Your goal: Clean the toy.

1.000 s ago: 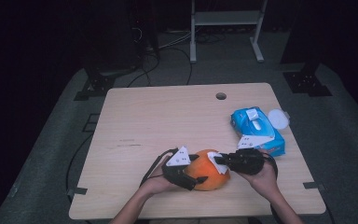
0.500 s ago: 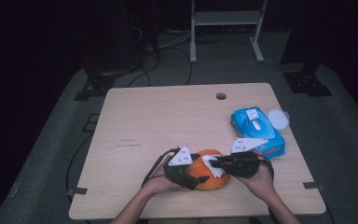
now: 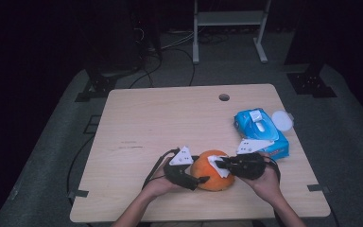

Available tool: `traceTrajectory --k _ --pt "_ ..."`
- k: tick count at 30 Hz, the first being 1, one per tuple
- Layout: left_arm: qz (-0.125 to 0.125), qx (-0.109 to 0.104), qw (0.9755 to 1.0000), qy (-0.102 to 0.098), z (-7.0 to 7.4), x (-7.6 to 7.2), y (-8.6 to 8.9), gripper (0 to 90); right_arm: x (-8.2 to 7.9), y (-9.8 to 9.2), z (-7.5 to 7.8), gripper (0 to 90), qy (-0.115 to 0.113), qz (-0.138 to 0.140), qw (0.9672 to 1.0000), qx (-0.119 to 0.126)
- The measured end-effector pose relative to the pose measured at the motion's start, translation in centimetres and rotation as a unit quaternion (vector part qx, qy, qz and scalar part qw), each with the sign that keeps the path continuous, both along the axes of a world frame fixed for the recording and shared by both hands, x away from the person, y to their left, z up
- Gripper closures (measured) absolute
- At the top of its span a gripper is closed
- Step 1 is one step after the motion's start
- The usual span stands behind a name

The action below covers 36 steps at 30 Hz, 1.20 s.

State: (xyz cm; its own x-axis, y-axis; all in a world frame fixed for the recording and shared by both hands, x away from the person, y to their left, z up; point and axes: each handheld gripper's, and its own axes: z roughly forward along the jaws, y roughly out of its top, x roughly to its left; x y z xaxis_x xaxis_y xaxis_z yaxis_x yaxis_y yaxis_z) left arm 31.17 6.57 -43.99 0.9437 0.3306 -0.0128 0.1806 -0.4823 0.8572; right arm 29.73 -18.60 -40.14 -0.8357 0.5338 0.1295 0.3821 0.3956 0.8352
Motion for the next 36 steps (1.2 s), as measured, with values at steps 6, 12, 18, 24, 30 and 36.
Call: traceTrajectory --k 6,12,18,24,30,36 --pt "0.01 -0.022 0.9995 0.021 -0.2 0.4 0.2 16.7 0.4 -0.8 -0.1 81.3 -0.001 -0.011 0.9999 -0.005" --pt "0.019 -0.03 0.9985 0.043 -0.5 0.6 0.0 16.2 0.6 -1.2 -0.4 81.3 0.007 -0.016 0.9998 0.003" --pt "0.008 -0.015 0.9998 0.007 0.5 -0.2 -0.5 26.8 -0.4 0.5 0.8 81.3 -0.018 0.009 0.9998 0.005" --pt "0.006 -0.034 0.9994 0.006 1.1 -0.1 0.0 30.4 0.5 -1.4 0.4 81.3 -0.013 -0.021 0.9996 0.01" --pt "0.008 -0.051 0.9987 0.006 1.9 -0.6 -0.6 29.7 0.3 -2.1 0.6 81.3 -0.006 -0.025 0.9992 0.031" --pt "0.009 -0.054 0.998 0.031 1.3 -0.3 -0.3 21.0 -0.2 -0.8 0.8 81.3 -0.021 -0.003 0.9997 0.014"
